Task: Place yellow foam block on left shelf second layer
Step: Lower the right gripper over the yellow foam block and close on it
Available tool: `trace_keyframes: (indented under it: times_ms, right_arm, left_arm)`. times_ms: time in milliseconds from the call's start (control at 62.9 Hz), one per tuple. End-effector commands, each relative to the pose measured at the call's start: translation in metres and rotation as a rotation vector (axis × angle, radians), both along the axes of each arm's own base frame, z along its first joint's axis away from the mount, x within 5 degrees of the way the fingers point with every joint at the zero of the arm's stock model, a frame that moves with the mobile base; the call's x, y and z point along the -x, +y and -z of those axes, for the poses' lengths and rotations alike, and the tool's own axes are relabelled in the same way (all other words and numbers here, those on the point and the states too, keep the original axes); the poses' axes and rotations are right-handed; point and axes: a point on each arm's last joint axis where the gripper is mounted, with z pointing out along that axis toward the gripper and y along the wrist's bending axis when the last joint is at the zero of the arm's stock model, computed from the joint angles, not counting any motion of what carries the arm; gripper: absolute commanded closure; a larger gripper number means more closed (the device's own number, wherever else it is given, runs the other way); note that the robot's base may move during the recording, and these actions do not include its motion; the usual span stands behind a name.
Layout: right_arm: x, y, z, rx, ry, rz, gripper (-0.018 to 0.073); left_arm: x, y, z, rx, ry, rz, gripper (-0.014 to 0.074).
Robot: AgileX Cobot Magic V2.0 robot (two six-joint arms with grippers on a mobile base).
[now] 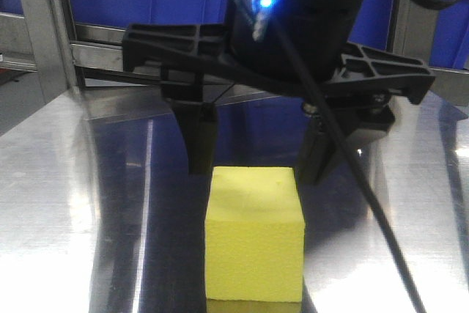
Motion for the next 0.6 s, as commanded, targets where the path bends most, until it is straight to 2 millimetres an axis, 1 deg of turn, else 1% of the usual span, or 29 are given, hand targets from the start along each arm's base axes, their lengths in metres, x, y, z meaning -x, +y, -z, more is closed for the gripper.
trace_keyframes:
  times_ms: [0,445,540,588]
  right_arm:
    - [-0.001,0.004,-0.016,-0.044,-0.053,-0.016,-0.0022]
    - [-0.005,0.012,0.009,0.034,0.0,-0.017,-0.0021]
    - [-0.006,0.013,0.014,0.048,0.01,-0.017,0.0015]
    - [-0.006,0.013,0.015,0.053,0.013,-0.017,0.0052]
  left_arm:
    - [0.001,0.0,0.001,0.011,-0.075,-0.002,0.0472]
    - [0.001,0.0,0.001,0.011,-0.075,-0.002,0.0472]
    - [0.001,0.0,0.001,0.011,-0.075,-0.002,0.0472]
    - [0.001,0.0,0.001,0.011,-0.075,-0.002,0.0472]
